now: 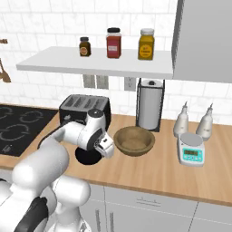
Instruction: Pick up the bowls on the counter and stack them on top of one another in the open cabinet. Place the smaller bowl on top of the larger bowl.
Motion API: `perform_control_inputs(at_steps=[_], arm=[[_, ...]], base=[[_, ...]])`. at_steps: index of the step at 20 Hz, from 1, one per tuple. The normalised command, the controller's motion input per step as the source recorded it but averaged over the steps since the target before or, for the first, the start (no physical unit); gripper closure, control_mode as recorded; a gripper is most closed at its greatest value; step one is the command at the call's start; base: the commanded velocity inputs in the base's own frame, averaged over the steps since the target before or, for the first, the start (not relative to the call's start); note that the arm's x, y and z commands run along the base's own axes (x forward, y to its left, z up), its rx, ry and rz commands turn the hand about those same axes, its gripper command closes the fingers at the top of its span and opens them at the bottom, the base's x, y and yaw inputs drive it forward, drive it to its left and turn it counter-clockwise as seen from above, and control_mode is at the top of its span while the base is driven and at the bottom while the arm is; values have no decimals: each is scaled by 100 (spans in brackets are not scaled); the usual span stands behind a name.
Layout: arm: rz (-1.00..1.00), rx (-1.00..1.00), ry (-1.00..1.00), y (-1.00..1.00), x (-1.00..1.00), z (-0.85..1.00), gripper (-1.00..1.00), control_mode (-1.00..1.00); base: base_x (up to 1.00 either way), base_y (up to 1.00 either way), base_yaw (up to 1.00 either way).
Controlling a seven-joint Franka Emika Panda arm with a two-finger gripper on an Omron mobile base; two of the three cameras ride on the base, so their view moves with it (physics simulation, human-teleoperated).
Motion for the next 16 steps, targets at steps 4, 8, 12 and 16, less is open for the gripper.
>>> perform_control_inputs(at_steps=[4, 8, 12, 16], arm=[[0, -1, 2, 0, 6, -25, -100, -100], [0, -2, 0, 0, 12, -47, -100, -100], [0, 0, 0, 0, 20, -37, -100, -100], [0, 0, 0, 0, 18, -31, -100, -100]], base=[[0, 0, 0], [0, 0, 0], [0, 0, 0], [0, 0, 0]])
